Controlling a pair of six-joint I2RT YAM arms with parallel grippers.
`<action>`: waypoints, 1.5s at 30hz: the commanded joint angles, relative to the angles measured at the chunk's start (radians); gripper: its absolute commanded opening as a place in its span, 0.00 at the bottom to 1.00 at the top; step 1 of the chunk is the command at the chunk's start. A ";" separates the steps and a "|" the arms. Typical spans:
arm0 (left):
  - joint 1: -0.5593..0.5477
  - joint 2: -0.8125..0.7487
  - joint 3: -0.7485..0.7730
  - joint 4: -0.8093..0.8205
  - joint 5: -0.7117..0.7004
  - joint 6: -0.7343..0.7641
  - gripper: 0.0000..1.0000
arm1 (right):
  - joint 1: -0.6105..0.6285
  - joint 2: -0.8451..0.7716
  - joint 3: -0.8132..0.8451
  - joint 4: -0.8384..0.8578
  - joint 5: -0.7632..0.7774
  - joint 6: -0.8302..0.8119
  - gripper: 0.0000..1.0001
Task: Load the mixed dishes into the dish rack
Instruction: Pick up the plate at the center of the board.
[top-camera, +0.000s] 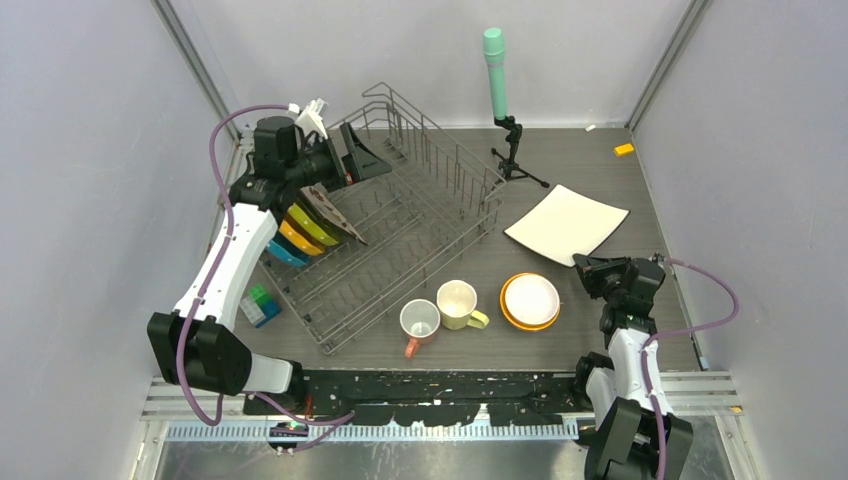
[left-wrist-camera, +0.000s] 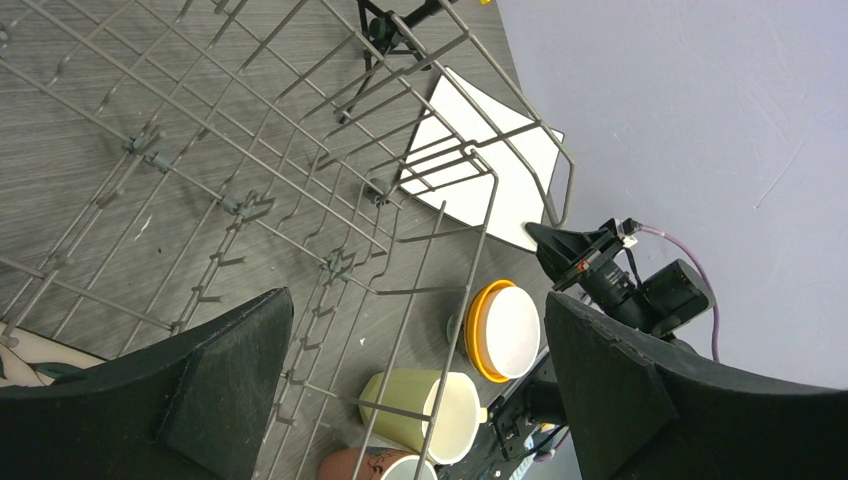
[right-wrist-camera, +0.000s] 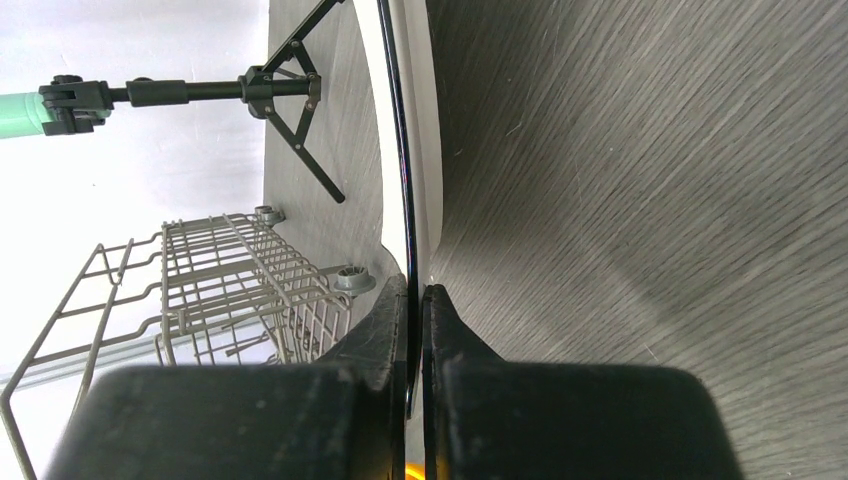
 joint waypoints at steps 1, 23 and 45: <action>-0.002 -0.015 0.010 0.027 0.033 0.010 1.00 | -0.008 -0.038 0.106 0.225 -0.064 0.012 0.00; -0.016 -0.002 0.018 0.050 0.065 -0.008 1.00 | -0.014 -0.074 0.168 0.329 -0.124 0.145 0.00; -0.051 0.008 0.023 0.063 0.058 -0.016 1.00 | -0.012 -0.120 0.526 0.058 -0.202 0.050 0.00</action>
